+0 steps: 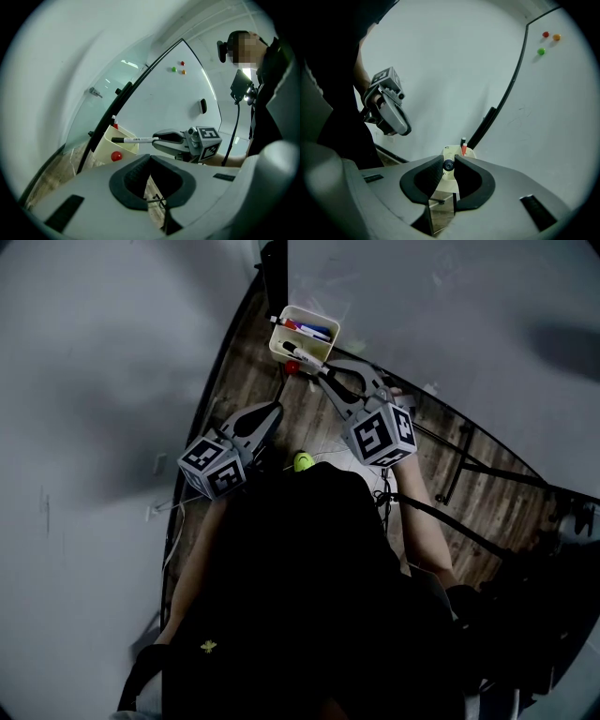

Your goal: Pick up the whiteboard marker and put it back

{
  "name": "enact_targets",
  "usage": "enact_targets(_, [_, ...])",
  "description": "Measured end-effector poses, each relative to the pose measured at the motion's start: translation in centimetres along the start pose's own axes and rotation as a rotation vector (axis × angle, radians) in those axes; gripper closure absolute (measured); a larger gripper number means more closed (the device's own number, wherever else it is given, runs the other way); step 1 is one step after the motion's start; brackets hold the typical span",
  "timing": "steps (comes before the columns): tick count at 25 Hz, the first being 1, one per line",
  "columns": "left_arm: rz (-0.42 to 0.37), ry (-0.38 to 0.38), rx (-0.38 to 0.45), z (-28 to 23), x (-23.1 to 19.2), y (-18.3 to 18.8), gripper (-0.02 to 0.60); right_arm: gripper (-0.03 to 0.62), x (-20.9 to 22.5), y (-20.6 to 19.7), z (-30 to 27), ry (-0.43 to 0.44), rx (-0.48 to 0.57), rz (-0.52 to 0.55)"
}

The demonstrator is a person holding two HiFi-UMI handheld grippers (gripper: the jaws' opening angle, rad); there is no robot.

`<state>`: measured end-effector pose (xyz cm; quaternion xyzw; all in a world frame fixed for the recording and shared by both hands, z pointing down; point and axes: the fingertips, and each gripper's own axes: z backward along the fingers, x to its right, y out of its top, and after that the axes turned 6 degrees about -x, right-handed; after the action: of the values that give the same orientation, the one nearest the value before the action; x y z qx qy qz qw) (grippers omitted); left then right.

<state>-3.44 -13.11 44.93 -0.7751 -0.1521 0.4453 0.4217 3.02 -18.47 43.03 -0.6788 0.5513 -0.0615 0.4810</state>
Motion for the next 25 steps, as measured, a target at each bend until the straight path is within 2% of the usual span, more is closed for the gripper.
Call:
enact_targets(10, [-0.025,0.003,-0.016,-0.8,0.5,-0.3,0.562,0.510,0.8,2.4,2.4,-0.031,0.043,0.006])
enact_targets(25, [-0.029,-0.008,0.024,-1.9,1.1,0.2,0.563,0.510,0.8,4.3,5.1,-0.067,0.081,0.017])
